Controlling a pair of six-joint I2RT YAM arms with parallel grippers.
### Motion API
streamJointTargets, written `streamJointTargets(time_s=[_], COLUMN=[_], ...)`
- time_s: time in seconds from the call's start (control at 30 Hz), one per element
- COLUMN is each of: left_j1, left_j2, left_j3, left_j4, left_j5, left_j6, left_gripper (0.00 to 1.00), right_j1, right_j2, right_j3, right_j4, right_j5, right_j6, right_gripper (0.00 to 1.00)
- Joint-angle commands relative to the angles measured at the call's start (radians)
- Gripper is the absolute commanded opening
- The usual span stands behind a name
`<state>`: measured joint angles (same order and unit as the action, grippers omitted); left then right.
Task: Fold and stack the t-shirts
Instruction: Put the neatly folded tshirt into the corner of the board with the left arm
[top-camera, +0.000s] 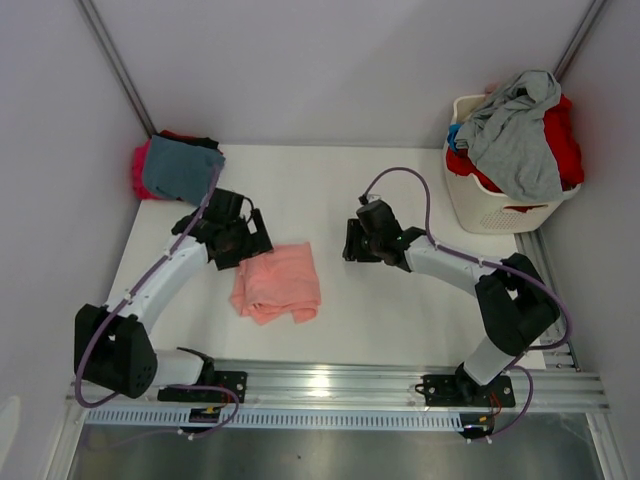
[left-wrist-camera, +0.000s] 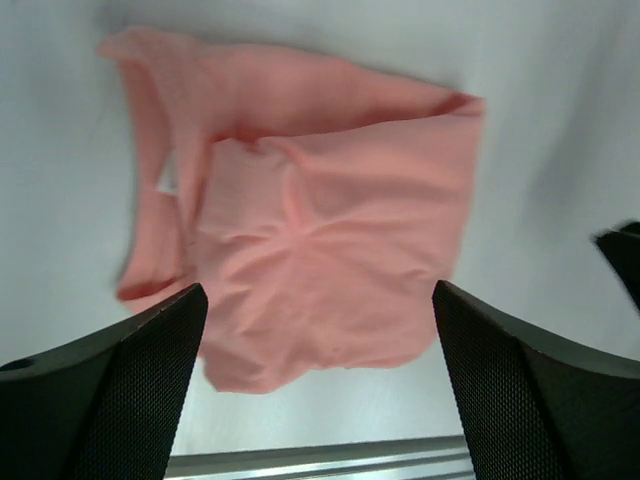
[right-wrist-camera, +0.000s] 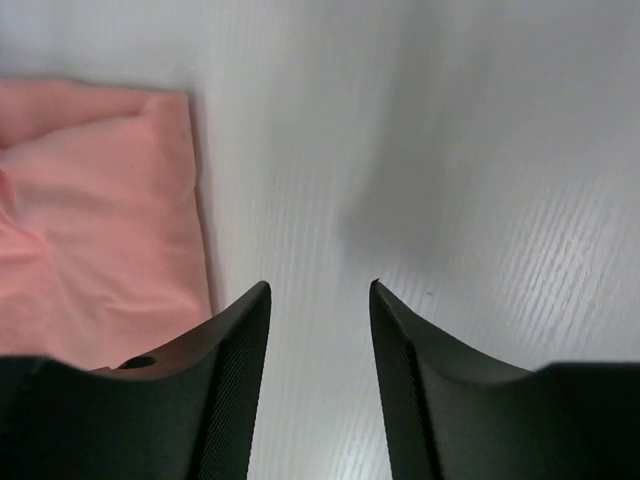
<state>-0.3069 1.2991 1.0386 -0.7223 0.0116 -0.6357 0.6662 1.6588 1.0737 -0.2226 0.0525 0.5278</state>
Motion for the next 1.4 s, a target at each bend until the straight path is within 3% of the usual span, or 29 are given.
streamJointTargets(time_s=[0.0, 0.27, 0.5, 0.6, 0.73, 0.9, 1.2, 1.37], left_j1=[0.015, 0.051, 0.162, 0.189, 0.215, 0.216, 0.212, 0.172], left_j2=[0.046, 0.173, 0.233, 0.278, 0.293, 0.35, 0.417, 0.497], left_j3=[-0.067, -0.081, -0.155, -0.149, -0.186, -0.134, -0.117, -0.051], left_j4=[-0.111, -0.157, -0.033, -0.032, 0.086, 0.052, 0.061, 0.029], left_j5=[-0.177, -0.214, -0.034, -0.019, 0.269, 0.332, 0.505, 0.525], left_j6=[-0.01, -0.079, -0.076, -0.073, -0.025, 0.01, 0.022, 0.048], left_gripper=[0.98, 0.99, 0.99, 0.96, 0.84, 0.89, 0.87, 0.85], right_j1=[0.003, 0.004, 0.003, 0.004, 0.004, 0.004, 0.003, 0.001], right_j2=[-0.048, -0.062, -0.119, -0.136, -0.152, -0.166, -0.162, -0.128], right_j3=[-0.07, -0.124, -0.173, -0.185, -0.196, -0.196, -0.19, -0.153], right_j4=[0.023, 0.043, 0.084, 0.094, 0.103, 0.098, 0.1, 0.072], right_j5=[-0.02, -0.04, -0.068, -0.077, -0.083, -0.086, -0.091, -0.085], right_j6=[0.005, 0.005, 0.005, 0.005, 0.005, -0.002, 0.003, 0.011], right_gripper=[0.49, 0.52, 0.52, 0.52, 0.52, 0.52, 0.52, 0.51])
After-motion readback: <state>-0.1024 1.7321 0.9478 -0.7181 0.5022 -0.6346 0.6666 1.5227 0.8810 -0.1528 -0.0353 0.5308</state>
